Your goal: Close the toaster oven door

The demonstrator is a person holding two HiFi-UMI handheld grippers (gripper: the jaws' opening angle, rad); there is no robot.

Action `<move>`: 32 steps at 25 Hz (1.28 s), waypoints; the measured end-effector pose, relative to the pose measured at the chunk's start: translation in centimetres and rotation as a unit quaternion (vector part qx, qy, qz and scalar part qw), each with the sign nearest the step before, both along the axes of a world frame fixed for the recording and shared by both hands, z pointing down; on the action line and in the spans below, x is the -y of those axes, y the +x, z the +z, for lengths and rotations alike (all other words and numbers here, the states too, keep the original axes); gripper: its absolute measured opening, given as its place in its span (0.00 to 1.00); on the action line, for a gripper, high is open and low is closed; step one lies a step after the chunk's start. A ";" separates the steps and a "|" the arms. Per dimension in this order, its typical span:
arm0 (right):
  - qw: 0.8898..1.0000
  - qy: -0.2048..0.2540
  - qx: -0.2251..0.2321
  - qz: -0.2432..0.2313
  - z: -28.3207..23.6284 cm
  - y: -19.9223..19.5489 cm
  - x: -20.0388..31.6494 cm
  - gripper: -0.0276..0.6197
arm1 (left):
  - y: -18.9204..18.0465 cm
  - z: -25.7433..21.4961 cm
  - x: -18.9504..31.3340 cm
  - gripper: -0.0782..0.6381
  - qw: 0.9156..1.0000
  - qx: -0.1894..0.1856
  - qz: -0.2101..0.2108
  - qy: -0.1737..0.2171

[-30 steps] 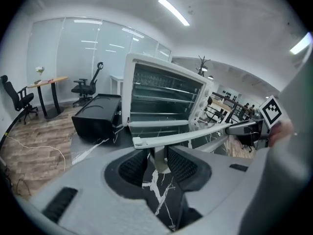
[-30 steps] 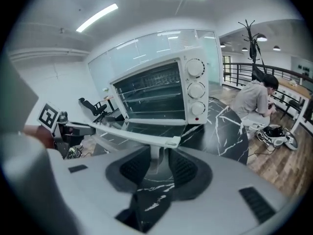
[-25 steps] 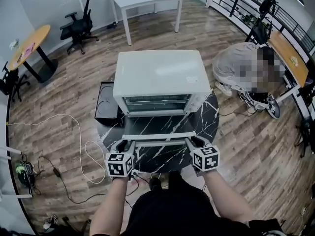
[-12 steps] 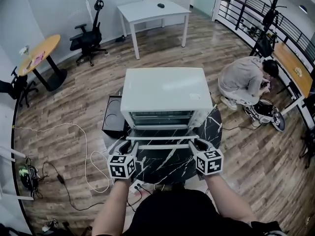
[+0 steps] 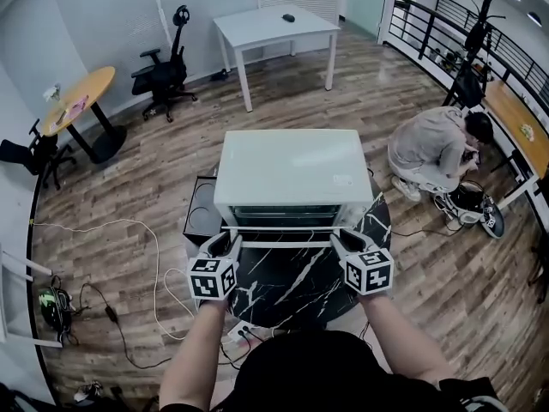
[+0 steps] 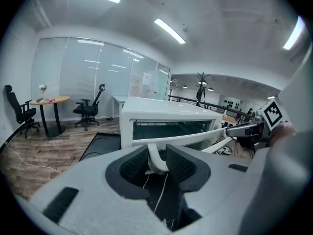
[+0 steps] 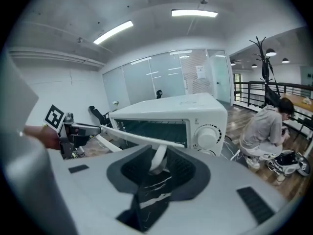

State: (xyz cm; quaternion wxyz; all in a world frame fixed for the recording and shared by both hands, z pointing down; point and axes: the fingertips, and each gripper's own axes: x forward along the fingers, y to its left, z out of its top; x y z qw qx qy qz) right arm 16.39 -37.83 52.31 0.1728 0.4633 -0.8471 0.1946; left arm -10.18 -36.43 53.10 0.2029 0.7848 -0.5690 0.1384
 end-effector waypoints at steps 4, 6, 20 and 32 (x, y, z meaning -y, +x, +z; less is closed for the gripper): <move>1.000 0.007 0.000 -0.003 -0.7 0.0 1.4 0.20 | 0.1 -0.6 1.4 0.27 1.000 -0.001 -0.007 0.005; 1.000 0.012 -0.003 -0.005 -1.0 0.0 2.1 0.20 | 0.0 -0.9 2.0 0.27 1.000 -0.002 -0.012 0.010; 0.998 0.061 0.005 0.005 -3.3 -0.2 4.4 0.21 | -0.3 -2.2 5.8 0.27 0.999 0.017 -0.015 0.023; 0.996 0.074 -0.007 0.040 -5.3 2.2 0.4 0.09 | -1.7 -5.6 2.2 0.22 0.998 0.022 -0.007 0.065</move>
